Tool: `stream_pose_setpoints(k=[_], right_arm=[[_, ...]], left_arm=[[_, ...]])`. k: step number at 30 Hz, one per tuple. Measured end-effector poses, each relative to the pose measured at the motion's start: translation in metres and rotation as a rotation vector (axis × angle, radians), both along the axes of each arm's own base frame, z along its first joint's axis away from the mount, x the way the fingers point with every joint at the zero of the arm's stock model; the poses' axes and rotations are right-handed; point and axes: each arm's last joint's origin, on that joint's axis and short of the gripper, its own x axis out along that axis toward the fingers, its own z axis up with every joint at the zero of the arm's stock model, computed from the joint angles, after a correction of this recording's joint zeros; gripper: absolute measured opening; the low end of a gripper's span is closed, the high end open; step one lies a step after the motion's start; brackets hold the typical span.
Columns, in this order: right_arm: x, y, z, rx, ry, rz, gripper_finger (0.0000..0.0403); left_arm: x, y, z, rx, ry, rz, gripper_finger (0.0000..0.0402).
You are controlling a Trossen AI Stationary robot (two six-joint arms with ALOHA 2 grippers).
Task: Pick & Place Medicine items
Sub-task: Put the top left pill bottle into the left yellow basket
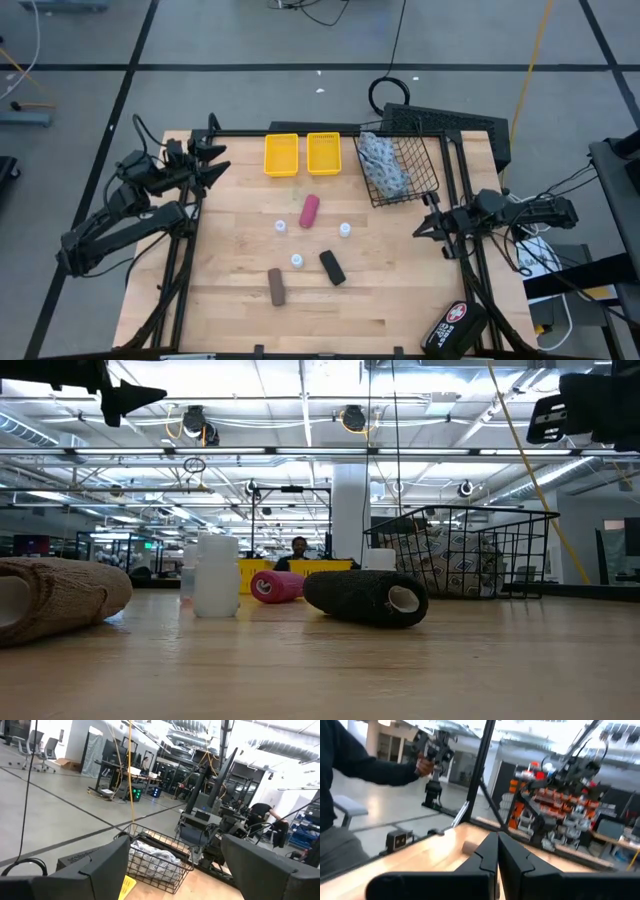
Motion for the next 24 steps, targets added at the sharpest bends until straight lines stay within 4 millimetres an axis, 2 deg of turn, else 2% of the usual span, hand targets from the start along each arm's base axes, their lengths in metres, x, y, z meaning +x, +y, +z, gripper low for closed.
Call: stream_pose_setpoints(k=[4,8,12,18,24], right_arm=[[0.001,0.0,-0.005,-0.013,0.044,-0.01,0.0001],[0.002,-0.003,-0.009,0.049,0.118,-0.093,0.0001],[0.003,-0.004,-0.012,0.125,0.165,-0.149,0.0002],[0.004,-0.004,-0.012,0.166,0.183,-0.142,0.0001],[0.004,-0.004,-0.012,0.166,0.185,-0.14,0.0008]], left_arm=[[0.001,0.001,-0.001,-0.004,0.007,-0.001,0.0324],[0.006,0.004,-0.004,-0.023,0.041,-0.001,0.0324],[0.013,0.009,-0.013,-0.056,0.138,0.001,0.0324],[0.026,0.018,-0.022,-0.102,0.23,-0.005,0.0324],[0.04,0.018,-0.03,-0.131,0.288,-0.138,0.0324]])
